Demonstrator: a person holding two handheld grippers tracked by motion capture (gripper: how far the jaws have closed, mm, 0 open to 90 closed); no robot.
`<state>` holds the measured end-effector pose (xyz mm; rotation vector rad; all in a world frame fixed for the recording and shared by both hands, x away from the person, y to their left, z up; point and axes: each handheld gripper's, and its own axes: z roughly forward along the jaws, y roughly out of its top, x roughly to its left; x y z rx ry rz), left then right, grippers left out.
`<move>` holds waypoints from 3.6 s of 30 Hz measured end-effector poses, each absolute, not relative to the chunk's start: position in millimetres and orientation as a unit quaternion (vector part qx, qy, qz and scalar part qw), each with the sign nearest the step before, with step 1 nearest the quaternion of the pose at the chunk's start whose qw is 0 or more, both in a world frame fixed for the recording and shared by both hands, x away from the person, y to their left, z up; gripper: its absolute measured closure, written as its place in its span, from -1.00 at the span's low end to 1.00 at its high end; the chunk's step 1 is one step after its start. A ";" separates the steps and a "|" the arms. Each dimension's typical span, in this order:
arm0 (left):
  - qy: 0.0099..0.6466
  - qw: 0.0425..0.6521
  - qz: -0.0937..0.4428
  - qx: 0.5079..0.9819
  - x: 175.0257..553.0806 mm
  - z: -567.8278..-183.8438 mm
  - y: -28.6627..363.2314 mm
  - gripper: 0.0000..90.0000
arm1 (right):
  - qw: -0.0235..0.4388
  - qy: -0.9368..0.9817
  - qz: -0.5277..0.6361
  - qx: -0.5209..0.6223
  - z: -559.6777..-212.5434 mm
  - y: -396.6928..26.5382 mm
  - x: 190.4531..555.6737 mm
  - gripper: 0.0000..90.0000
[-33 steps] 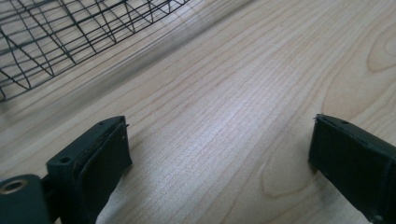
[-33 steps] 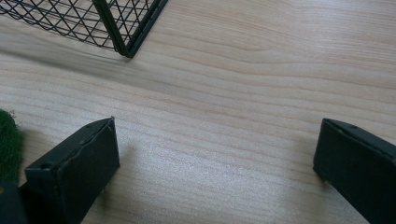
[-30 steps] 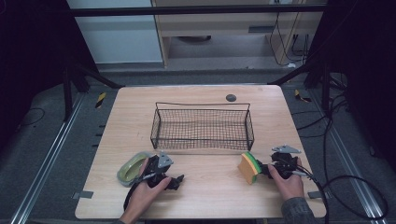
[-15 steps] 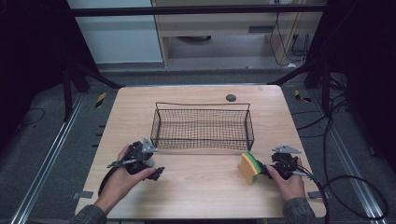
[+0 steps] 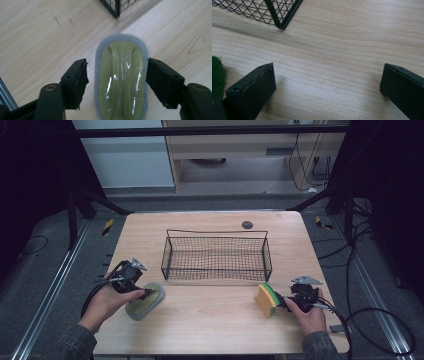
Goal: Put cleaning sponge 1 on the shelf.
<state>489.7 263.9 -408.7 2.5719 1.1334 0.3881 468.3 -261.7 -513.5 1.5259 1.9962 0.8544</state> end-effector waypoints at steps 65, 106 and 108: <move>0.193 0.132 0.265 0.935 522.1 -299.1 226.8 0.58 | 0.239 0.734 0.314 0.553 -513.6 -262.2 468.4 -0.99; 0.063 0.149 0.299 0.940 551.8 -301.3 151.9 0.58 | 0.238 0.735 0.313 0.553 -513.4 -262.3 468.3 -0.99; 0.054 0.142 0.306 0.940 551.6 -303.3 147.2 0.58 | 0.238 0.735 0.313 0.552 -513.5 -262.3 468.4 -0.99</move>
